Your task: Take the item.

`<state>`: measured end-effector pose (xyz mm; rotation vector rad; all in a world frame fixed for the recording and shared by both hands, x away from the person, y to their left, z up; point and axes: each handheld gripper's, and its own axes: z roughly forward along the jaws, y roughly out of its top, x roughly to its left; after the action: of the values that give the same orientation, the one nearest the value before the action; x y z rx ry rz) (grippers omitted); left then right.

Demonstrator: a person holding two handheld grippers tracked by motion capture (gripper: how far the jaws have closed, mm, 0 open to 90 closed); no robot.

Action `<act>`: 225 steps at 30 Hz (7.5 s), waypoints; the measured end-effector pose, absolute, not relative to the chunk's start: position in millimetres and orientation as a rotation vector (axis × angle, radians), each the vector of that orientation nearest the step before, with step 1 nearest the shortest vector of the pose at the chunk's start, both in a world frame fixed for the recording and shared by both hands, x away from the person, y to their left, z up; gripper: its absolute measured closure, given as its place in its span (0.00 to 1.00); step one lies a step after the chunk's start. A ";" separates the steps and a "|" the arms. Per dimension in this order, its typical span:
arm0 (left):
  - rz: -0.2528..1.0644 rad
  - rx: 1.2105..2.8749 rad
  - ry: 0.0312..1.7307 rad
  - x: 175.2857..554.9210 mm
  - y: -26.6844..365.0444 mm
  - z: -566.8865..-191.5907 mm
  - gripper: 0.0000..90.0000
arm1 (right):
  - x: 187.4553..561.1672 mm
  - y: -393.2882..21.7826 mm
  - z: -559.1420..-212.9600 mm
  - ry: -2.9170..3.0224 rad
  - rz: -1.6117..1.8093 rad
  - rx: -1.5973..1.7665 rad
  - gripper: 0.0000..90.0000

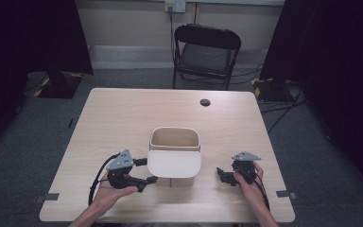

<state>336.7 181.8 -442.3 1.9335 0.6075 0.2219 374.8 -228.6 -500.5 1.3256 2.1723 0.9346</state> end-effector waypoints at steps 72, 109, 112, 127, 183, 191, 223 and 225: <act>0.245 1.839 0.596 337.4 186.0 -424.3 0.26 | 374.7 -228.5 -500.4 2.171 0.933 1.328 0.13; 0.239 1.842 0.573 341.3 185.3 -416.1 0.25 | 375.0 -228.4 -500.5 2.173 0.936 1.325 0.13; 0.238 1.843 0.571 341.8 185.2 -415.3 0.26 | 375.0 -228.4 -500.5 2.173 0.935 1.325 0.13; 0.237 1.853 0.560 342.9 185.6 -411.0 0.26 | 375.0 -228.4 -500.5 2.172 0.935 1.325 0.13; 0.154 1.821 0.534 352.2 173.1 -395.9 0.36 | 375.0 -228.3 -500.5 2.171 0.935 1.326 0.13; 0.140 1.825 0.519 354.0 170.5 -393.1 0.41 | 375.0 -228.3 -500.5 2.171 0.935 1.326 0.13; 0.089 1.806 0.490 370.0 173.8 -382.1 0.58 | 375.0 -228.3 -500.5 2.171 0.935 1.326 0.13; 0.091 1.814 0.490 370.5 174.4 -381.5 0.59 | 375.0 -228.3 -500.5 2.171 0.935 1.326 0.13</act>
<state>370.5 174.4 -381.5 1.8142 0.4900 0.0913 375.0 -228.3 -500.5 1.3262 2.1714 0.9347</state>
